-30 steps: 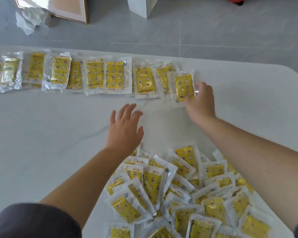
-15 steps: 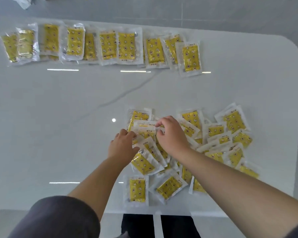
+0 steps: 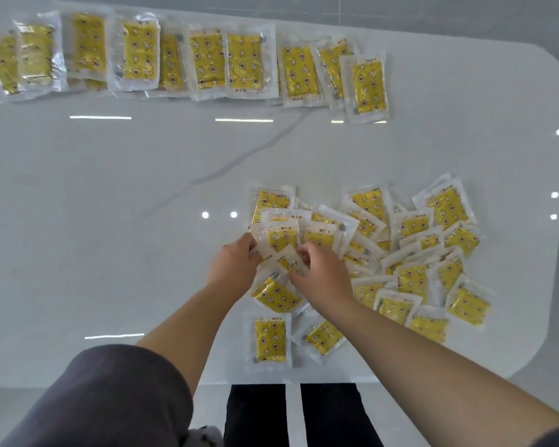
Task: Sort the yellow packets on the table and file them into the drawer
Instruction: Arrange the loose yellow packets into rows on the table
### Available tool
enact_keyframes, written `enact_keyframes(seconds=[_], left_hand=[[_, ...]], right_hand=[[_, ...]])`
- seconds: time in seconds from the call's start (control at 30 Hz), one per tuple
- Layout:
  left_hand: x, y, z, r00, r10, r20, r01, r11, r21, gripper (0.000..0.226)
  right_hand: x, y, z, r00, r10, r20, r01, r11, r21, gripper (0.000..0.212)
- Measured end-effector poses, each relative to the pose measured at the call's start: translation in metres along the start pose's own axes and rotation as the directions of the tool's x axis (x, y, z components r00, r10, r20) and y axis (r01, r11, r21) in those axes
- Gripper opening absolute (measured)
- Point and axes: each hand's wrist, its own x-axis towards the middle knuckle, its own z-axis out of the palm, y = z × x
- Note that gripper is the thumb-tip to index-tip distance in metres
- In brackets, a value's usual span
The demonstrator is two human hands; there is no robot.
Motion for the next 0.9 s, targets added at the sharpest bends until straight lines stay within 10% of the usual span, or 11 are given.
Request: enact_keyframes(seconds=[0.23, 0.57, 0.9], left_hand=[[-0.003, -0.005, 0.000, 0.999, -0.025, -0.043, 0.020, 0.994, -0.107, 0.010], [-0.009, -0.002, -0.006, 0.998, -0.005, -0.056, 0.000, 0.996, -0.087, 0.024], [-0.010, -0.014, 0.001, 0.993, -0.095, -0.068, 0.081, 0.980, -0.181, 0.034]], right_hand=[[-0.004, -0.010, 0.012, 1.000, -0.012, -0.008, 0.009, 0.934, -0.357, 0.039], [-0.006, 0.005, -0.006, 0.985, -0.068, 0.158, 0.078, 0.996, -0.052, 0.009], [-0.009, -0.007, 0.021, 0.983, -0.165, 0.085, 0.180, 0.955, -0.236, 0.042]])
